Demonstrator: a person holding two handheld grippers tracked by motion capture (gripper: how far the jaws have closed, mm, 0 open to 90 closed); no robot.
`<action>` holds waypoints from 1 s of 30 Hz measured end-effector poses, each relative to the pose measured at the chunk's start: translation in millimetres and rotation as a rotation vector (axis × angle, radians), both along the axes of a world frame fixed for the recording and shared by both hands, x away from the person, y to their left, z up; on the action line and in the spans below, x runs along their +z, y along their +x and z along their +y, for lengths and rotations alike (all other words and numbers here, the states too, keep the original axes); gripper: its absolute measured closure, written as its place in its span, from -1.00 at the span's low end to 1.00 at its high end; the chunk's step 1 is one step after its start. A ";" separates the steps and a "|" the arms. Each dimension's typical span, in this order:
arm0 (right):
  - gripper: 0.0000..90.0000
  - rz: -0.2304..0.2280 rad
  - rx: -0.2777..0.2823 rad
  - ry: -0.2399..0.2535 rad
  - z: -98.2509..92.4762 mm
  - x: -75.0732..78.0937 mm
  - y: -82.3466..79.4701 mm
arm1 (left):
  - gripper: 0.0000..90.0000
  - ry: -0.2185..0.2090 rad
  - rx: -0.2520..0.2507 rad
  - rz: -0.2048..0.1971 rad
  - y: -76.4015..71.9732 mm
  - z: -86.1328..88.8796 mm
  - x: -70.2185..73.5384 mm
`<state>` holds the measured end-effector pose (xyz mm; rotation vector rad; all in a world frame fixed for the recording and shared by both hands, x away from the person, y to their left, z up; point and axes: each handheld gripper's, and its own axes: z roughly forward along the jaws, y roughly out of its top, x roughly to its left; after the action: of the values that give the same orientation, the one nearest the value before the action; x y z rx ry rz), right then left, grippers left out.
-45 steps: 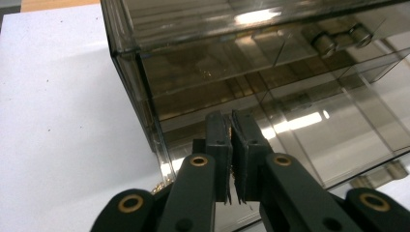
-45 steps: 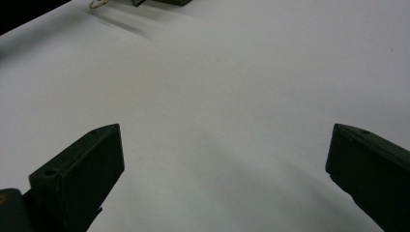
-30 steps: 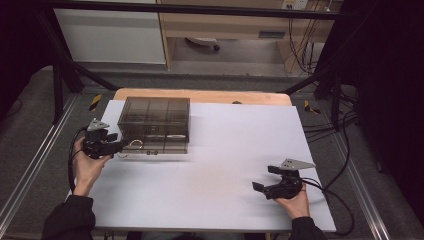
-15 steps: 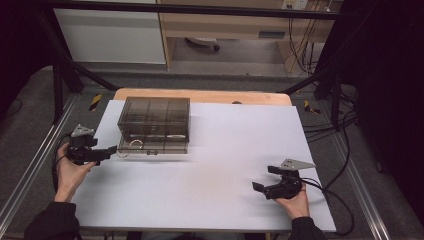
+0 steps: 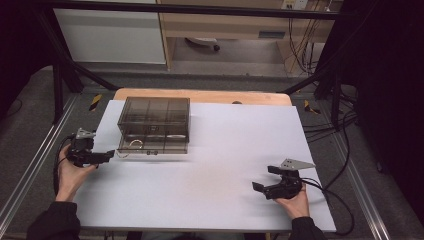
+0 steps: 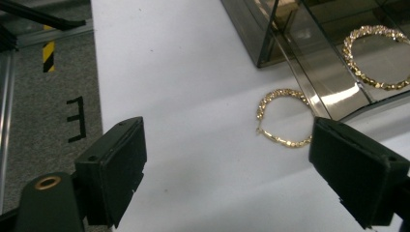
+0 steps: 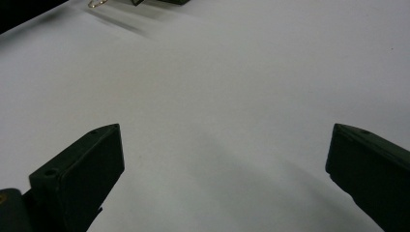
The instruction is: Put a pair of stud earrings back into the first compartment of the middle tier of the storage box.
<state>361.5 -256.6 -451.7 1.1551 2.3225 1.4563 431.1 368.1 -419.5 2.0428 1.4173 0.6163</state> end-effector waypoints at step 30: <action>-0.98 0.000 0.004 -0.002 0.1 -0.5 0.5 | 0.61 -0.034 -0.011 0.005 23.1 -23.9 -22.2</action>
<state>362.0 -256.5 -452.1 1.1504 2.3276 1.4552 454.2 344.2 -441.7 2.0262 1.4087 0.5792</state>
